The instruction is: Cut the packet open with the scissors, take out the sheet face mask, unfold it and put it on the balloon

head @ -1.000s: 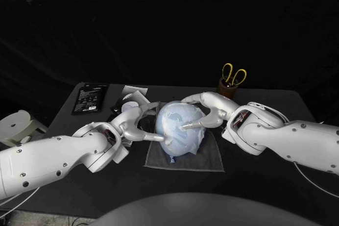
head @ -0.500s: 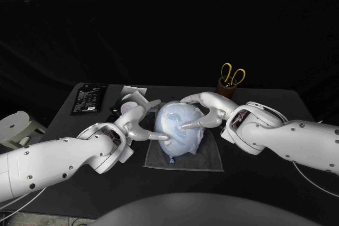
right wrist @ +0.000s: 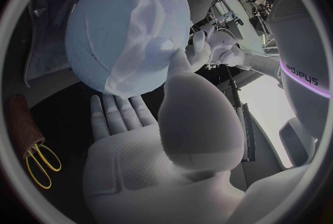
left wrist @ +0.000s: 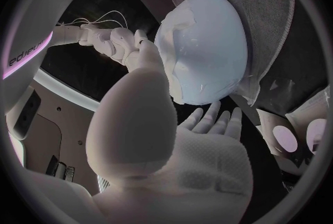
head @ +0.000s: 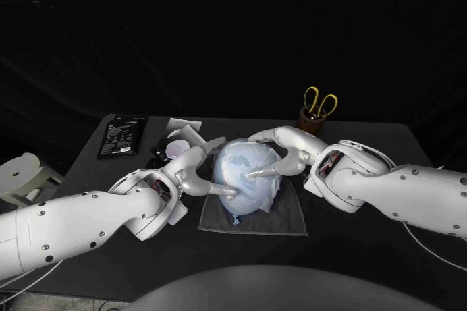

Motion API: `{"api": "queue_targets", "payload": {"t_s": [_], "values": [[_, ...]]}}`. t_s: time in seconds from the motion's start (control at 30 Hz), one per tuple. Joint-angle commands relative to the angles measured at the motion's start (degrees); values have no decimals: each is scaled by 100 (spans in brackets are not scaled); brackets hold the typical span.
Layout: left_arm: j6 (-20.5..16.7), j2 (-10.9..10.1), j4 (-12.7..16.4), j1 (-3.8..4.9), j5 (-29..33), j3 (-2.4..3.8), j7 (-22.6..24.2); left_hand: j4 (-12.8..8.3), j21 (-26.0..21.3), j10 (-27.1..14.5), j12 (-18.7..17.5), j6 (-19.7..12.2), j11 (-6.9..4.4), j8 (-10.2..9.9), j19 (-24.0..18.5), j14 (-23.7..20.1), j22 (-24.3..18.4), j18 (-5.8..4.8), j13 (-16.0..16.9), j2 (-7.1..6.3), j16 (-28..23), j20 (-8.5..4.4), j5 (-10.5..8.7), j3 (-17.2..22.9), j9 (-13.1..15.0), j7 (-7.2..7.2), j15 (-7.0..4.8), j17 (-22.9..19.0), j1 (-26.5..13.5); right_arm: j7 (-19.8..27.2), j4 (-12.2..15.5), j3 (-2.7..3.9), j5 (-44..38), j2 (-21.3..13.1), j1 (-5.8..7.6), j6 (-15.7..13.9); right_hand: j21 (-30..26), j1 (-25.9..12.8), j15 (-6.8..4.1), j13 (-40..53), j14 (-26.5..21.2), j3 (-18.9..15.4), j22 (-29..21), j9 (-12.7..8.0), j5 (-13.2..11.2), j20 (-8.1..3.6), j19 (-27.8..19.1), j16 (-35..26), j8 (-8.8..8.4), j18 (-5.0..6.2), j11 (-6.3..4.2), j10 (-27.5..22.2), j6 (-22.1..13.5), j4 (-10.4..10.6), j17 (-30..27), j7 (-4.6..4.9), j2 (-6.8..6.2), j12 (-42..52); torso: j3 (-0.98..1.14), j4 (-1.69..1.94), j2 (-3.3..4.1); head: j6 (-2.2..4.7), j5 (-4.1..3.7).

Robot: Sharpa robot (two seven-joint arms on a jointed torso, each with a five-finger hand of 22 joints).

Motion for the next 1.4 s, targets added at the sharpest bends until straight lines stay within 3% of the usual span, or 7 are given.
{"api": "queue_targets", "payload": {"t_s": [0.03, 0.57, 1.03, 1.13, 1.17, 1.2, 1.4], "values": [[43, 47, 8, -4, -409, 4, -50, 1, 33, -33, -12, -49, -3, -28, 5, -42, 3, -56, -4, -1, 19, 22, 3, 159, -8, 972, 13, -5, 64, -66, -3, -26, -41, 10, -33, 192, 36, -5, -14, 10, -27, 32, 8, 6, -39, -1, 30, -34, 13, 44, 2, 45, 44, 7, -6, 617, 33, 25, 2, -4, 0, 1, 1], [381, 109, -53, -5, -1009, 5, -163, -15, 31, -39, 58, -135, -7, -69, -8, -65, 1, -60, 13, 4, 36, 25, 8, 811, -42, 967, 3, 4, 509, -74, -5, -26, -25, 13, -33, 236, 39, -11, -13, 10, -35, 32, 7, 6, -42, -1, 31, -37, 17, 43, 3, 57, 63, 8, -11, 620, 29, 26, 1, -1, -1, 1, -5], [398, -68, 13, -4, -960, 14, -158, -5, 35, 18, 182, -28, -39, -15, 9, -41, 4, -59, 51, 13, 100, 23, -2, 1088, 19, 970, -28, 46, 677, -87, -33, -26, -23, 16, -33, 274, 39, -14, -12, 11, -42, 35, 5, 10, -41, -1, 27, -40, 21, 42, 3, 66, 85, 8, -15, 618, 37, 27, -2, 2, -5, 1, 19], [404, -98, 13, -3, -901, 18, -166, -2, 37, 62, 241, 236, -48, 120, 15, -23, 5, -59, 70, 17, 127, 23, -3, 1190, 161, 970, -43, 61, 737, -89, -35, -26, -23, 17, -33, 278, 39, -14, -12, 11, -42, 35, 5, 10, -41, -1, 27, -40, 21, 42, 3, 66, 85, 8, -15, 618, 37, 27, -4, 0, 1, 1, 13], [405, -106, 12, -3, -887, 19, -168, 4, 43, 99, 325, 973, -97, 543, 30, -2, 8, -56, 94, 14, 169, 20, 9, 1196, 538, 937, -84, 83, 825, -90, -35, -26, -23, 16, -33, 278, 39, -14, -12, 11, -42, 35, 5, 10, -41, -1, 27, -40, 21, 42, 3, 66, 85, 8, -15, 618, 37, 27, -5, 0, 1, 1, 15], [407, -114, 12, -3, -872, 21, -170, 0, 43, 99, 330, 1070, -96, 601, 29, 0, 8, -56, 96, 18, 175, 21, 9, 1203, 594, 966, -86, 87, 828, -91, -36, -26, -23, 16, -33, 279, 39, -14, -12, 11, -42, 35, 5, 10, -41, -1, 27, -40, 21, 42, 3, 66, 85, 8, -15, 618, 37, 27, -5, 1, 1, 1, 20], [373, -127, -6, -3, -837, 25, -203, -5, 45, 121, 379, 1032, -87, 610, 36, 14, 9, -57, 111, 29, 206, 21, 9, 1424, 592, 968, -91, 108, 864, -92, -31, -26, -23, 22, -33, 276, 39, -14, -12, 11, -42, 35, 5, 10, -41, -1, 27, -40, 21, 42, 3, 66, 85, 8, -15, 618, 37, 27, 1, 1, 1, 1, 44]]}}
